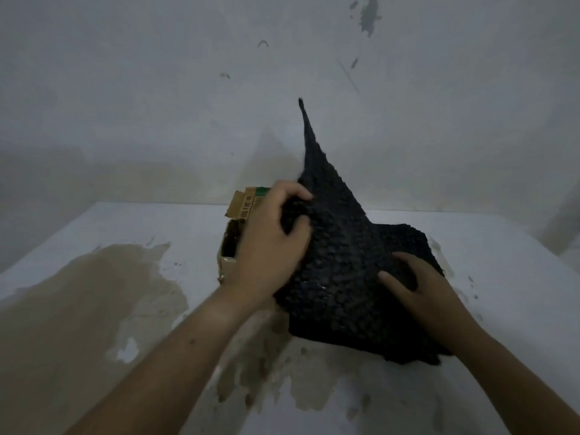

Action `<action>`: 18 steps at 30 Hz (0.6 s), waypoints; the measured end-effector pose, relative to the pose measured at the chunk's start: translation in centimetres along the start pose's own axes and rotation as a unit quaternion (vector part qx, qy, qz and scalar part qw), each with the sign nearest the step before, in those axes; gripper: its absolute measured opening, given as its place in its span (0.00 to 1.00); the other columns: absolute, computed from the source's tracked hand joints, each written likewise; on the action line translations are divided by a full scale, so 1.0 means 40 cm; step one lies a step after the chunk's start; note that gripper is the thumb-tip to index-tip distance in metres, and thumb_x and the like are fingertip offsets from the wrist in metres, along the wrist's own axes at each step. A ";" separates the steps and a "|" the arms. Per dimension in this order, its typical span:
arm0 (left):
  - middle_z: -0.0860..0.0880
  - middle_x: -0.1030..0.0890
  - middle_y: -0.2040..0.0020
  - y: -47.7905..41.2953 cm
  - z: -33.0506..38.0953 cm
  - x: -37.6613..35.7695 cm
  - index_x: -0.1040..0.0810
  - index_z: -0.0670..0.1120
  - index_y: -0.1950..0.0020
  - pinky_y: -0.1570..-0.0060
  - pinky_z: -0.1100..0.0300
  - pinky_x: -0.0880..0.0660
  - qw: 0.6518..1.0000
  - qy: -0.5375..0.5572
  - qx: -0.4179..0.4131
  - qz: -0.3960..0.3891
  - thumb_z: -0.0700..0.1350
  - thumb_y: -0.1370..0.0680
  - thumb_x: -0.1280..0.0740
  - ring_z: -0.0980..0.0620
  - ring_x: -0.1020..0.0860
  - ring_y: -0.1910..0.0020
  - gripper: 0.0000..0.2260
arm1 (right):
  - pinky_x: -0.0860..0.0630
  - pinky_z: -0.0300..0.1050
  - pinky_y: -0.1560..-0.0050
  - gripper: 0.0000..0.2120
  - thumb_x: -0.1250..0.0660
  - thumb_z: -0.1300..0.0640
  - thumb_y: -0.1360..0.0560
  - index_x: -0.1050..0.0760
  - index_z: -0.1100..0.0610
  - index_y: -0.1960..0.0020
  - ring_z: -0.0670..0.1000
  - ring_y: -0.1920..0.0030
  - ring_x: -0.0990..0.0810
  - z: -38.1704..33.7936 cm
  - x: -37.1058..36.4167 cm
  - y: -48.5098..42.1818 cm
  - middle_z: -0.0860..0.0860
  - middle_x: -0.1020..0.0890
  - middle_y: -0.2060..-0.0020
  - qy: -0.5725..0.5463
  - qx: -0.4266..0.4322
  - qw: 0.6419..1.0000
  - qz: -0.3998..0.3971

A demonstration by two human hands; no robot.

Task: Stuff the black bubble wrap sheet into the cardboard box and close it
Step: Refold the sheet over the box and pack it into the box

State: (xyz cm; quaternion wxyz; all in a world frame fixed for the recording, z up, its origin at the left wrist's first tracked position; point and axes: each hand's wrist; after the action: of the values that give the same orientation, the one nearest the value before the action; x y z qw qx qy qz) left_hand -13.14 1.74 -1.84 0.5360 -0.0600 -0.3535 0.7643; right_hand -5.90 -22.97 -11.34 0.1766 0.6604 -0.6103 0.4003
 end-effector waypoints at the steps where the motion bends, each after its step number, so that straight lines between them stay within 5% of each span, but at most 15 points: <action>1: 0.64 0.23 0.49 0.002 -0.001 0.043 0.27 0.57 0.47 0.50 0.74 0.32 1.000 -0.004 -0.005 0.023 0.35 0.24 0.35 0.65 0.24 0.47 0.16 | 0.32 0.43 0.37 0.30 0.35 0.38 0.26 0.33 0.50 0.29 0.44 0.39 0.29 -0.026 -0.009 -0.008 0.48 0.26 0.33 -0.020 0.016 1.000 -0.004; 5: 0.66 0.23 0.48 0.027 -0.047 0.212 0.26 0.58 0.42 0.58 0.74 0.28 0.993 -0.050 0.033 0.102 0.37 0.23 0.36 0.67 0.23 0.49 0.17 | 0.31 0.47 0.33 0.25 0.37 0.39 0.24 0.35 0.43 0.29 0.41 0.37 0.29 -0.138 -0.056 -0.050 0.42 0.28 0.34 -0.080 0.104 0.991 -0.038; 10: 0.66 0.25 0.44 0.076 -0.148 0.349 0.27 0.62 0.38 0.58 0.65 0.26 0.972 -0.069 0.163 0.155 0.41 0.20 0.37 0.68 0.23 0.50 0.17 | 0.41 0.52 0.25 0.33 0.41 0.35 0.24 0.42 0.46 0.23 0.45 0.25 0.42 -0.249 -0.121 -0.098 0.46 0.38 0.24 -0.088 0.151 0.979 -0.108; 18: 0.53 0.21 0.47 0.140 -0.294 0.426 0.25 0.50 0.35 0.60 0.63 0.29 0.936 -0.104 0.306 0.140 0.40 0.22 0.35 0.61 0.23 0.54 0.15 | 0.41 0.51 0.26 0.32 0.44 0.36 0.22 0.41 0.48 0.23 0.50 0.25 0.41 -0.326 -0.145 -0.120 0.46 0.41 0.23 0.079 0.177 0.971 -0.143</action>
State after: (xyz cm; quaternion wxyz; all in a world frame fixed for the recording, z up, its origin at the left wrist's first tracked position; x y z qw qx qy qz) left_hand -19.08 21.02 -9.06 0.3762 0.1377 -0.1442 0.9048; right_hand -5.04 -8.78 -6.38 0.1603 0.7276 -0.4135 0.5234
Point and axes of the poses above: each hand's wrist, its own y-axis away from the middle knuckle, its own x-axis out of the back of the hand, z = x × y
